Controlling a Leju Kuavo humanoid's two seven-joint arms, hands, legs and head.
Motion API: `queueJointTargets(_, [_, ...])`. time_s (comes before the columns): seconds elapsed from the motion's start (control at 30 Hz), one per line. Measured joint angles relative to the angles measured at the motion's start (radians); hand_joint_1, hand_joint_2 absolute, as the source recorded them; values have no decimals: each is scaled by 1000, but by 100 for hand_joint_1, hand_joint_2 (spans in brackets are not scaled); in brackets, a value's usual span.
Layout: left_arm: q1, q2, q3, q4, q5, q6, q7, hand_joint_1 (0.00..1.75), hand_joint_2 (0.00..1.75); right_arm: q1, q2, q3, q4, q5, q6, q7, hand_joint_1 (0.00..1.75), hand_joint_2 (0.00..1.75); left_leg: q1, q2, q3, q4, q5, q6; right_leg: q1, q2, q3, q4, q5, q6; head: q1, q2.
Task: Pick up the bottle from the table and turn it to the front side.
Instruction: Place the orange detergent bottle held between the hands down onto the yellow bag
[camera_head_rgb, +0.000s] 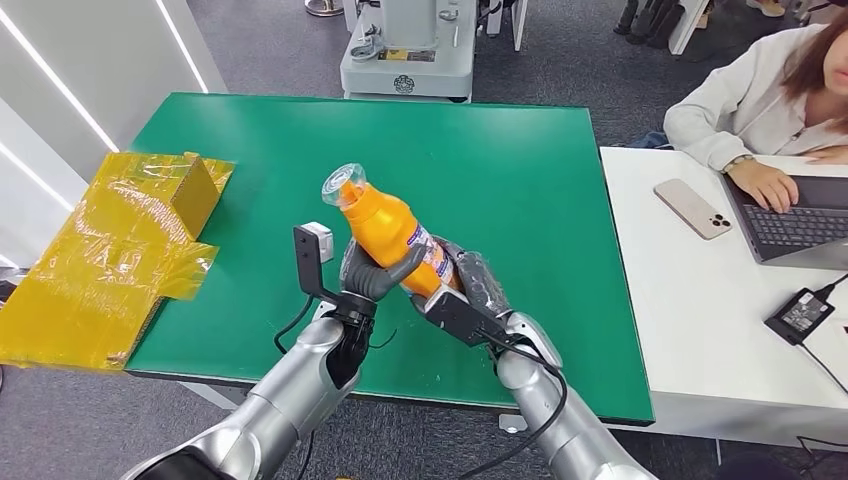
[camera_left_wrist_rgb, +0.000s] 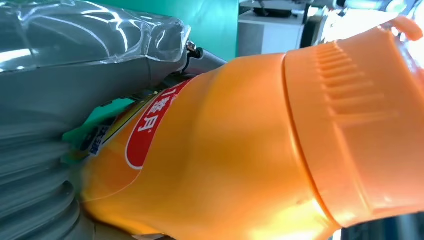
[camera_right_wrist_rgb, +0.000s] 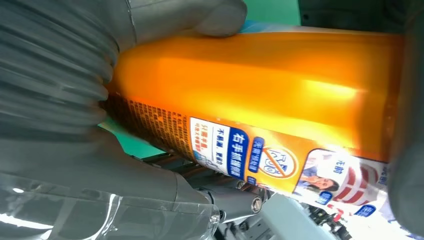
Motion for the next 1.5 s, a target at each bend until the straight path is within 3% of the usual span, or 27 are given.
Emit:
queueJointTargets(0.03, [7, 2, 11, -10, 11, 2, -4, 173, 175, -3, 2, 3, 4, 0, 2, -1, 1, 175, 0, 0, 0, 0, 0, 0, 0, 0, 0, 0, 0, 0, 0, 0])
queueJointTargets(0.13, [22, 13, 44, -45, -7, 40, -33, 175, 175, -2, 5, 11, 11, 7, 7, -5, 0, 175, 0, 0, 0, 0, 0, 0, 0, 0, 0, 0, 0, 0, 0, 0])
queueJointTargets(0.2, [28, 25, 56, -77, -73, 113, -70, 175, 175, 7, 5, 14, 12, 12, 7, -6, 0, 175, 0, 0, 0, 0, 0, 0, 0, 0, 0, 0, 0, 0, 0, 0])
queueJointTargets(0.3, [27, 59, 62, -135, -229, 253, -99, 175, 175, 40, -4, 14, 9, 19, 9, -8, 0, 175, 0, 0, 0, 0, 0, 0, 0, 0, 0, 0, 0, 0, 0, 0])
queueJointTargets(0.4, [27, 84, 62, -180, -357, 333, -101, 175, 175, 70, -10, 17, -3, 24, 10, -12, 0, 175, 0, 0, 0, 0, 0, 0, 0, 0, 0, 0, 0, 0, 0, 0])
queueJointTargets(0.5, [16, 110, 46, -203, -612, 521, -72, 175, 175, 92, -13, 20, -26, 39, 12, -14, 0, 175, 0, 0, 0, 0, 0, 0, 0, 0, 0, 0, 0, 0, 0, 0])
queueJointTargets(0.57, [-7, 134, 29, -204, -848, 656, -15, 175, 175, 105, -15, 23, -48, 54, 14, -10, 0, 175, 0, 0, 0, 0, 0, 0, 0, 0, 0, 0, 0, 0, 0, 0])
queueJointTargets(0.63, [-31, 155, 19, -201, -1044, 719, 53, 175, 175, 113, -15, 27, -68, 64, 19, -3, 0, 175, 0, 0, 0, 0, 0, 0, 0, 0, 0, 0, 0, 0, 0, 0])
queueJointTargets(0.73, [-69, 195, -3, -179, -1423, 735, 258, 175, 175, 121, -15, 30, -94, 77, 27, 3, 0, 175, 1, 1, 1, 0, 1, -1, 1, 1, 0, 0, 0, 0, 0, 0])
queueJointTargets(0.8, [-124, 235, -78, -112, -1729, 735, 446, 175, 175, 130, -18, 30, -112, 85, 24, 4, 0, 175, 1, 2, 1, 0, 1, -1, 1, 1, 0, 0, 1, -1, 0, 0])
queueJointTargets(0.87, [-182, 277, -187, -21, -1890, 732, 540, 175, 175, 143, -24, 29, -131, 87, 14, 3, 0, 175, 1, 2, 1, 0, 1, -1, 1, 2, 0, 1, 1, -1, 0, 0])
queueJointTargets(0.97, [-225, 326, -304, 79, -1851, 714, 565, 175, 175, 173, -41, 25, -165, 85, -5, -2, 0, 175, 1, 4, 1, 0, 1, -1, 1, 4, -1, 1, 1, -1, 0, 0])
queueJointTargets(1.1, [-249, 377, -396, 162, -1804, 680, 580, 175, 175, 207, -61, 20, -207, 82, -9, -4, 0, 175, 1, 5, 1, 0, 0, -2, 1, 5, -2, 1, 1, -1, 0, 0])
queueJointTargets(1.27, [-250, 429, -425, 223, -1770, 642, 573, 175, 175, 221, -74, 12, -237, 70, -10, -4, 0, 175, 1, 5, 0, -1, 0, -2, 1, 5, -2, 1, 1, -1, 0, 0])
queueJointTargets(1.5, [-176, 563, -413, 266, -1694, 686, 572, 175, 175, 266, -105, 4, -262, 36, -28, -27, 0, 175, 1, 8, 1, -1, -1, -4, 1, 9, -3, 1, 0, -2, 0, 0])
